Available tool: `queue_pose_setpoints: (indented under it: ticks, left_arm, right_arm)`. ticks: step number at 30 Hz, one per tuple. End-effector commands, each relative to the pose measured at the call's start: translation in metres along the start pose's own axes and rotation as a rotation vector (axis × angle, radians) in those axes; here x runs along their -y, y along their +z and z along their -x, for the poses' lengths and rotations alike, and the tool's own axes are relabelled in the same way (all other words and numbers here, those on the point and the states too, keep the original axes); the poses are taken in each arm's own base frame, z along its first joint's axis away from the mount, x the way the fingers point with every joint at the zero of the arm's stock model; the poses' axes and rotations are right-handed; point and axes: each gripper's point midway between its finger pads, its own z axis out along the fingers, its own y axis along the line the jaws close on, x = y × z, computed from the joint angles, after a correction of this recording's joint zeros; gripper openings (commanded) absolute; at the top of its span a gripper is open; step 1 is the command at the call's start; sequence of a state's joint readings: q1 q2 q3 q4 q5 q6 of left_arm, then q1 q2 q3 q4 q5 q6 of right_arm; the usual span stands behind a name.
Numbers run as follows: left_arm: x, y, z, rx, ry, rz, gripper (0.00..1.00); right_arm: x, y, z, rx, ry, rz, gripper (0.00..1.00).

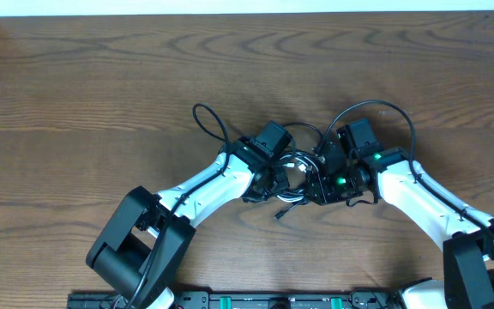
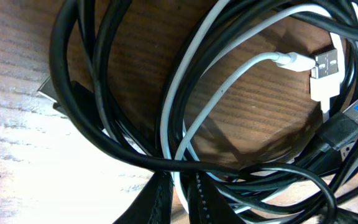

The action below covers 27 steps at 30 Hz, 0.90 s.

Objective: Untangle cables

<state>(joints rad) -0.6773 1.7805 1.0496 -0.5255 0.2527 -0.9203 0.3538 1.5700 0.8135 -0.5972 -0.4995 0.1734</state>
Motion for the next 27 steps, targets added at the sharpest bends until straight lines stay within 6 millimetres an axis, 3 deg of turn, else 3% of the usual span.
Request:
queue_pose_setpoints:
  ticks: [1,5,9,17,23,27]
  left_arm:
    - [-0.004,0.006,0.004,0.019,-0.001,0.025,0.15]
    - [-0.002,0.006,0.005,0.022,0.0,0.02,0.15]
    - [-0.002,0.006,0.005,0.022,0.0,0.02,0.15]
    - [-0.004,0.006,0.008,0.038,0.001,0.03,0.15]
    - [-0.005,0.006,0.009,0.048,0.001,0.036,0.15]
    - [-0.005,0.006,0.009,0.048,0.001,0.037,0.15]
  right_arm:
    - [0.005,0.011,-0.011,-0.015,0.043,-0.001,0.31]
    - [0.007,0.018,-0.007,0.028,0.043,0.016,0.29]
    - [0.006,0.019,-0.001,0.062,0.075,0.029,0.16]
    - [-0.004,0.019,-0.001,0.059,0.063,0.093,0.16]
    - [-0.003,0.022,-0.003,0.064,0.06,0.099,0.12]
    - [-0.014,0.02,0.0,0.069,0.044,0.162,0.09]
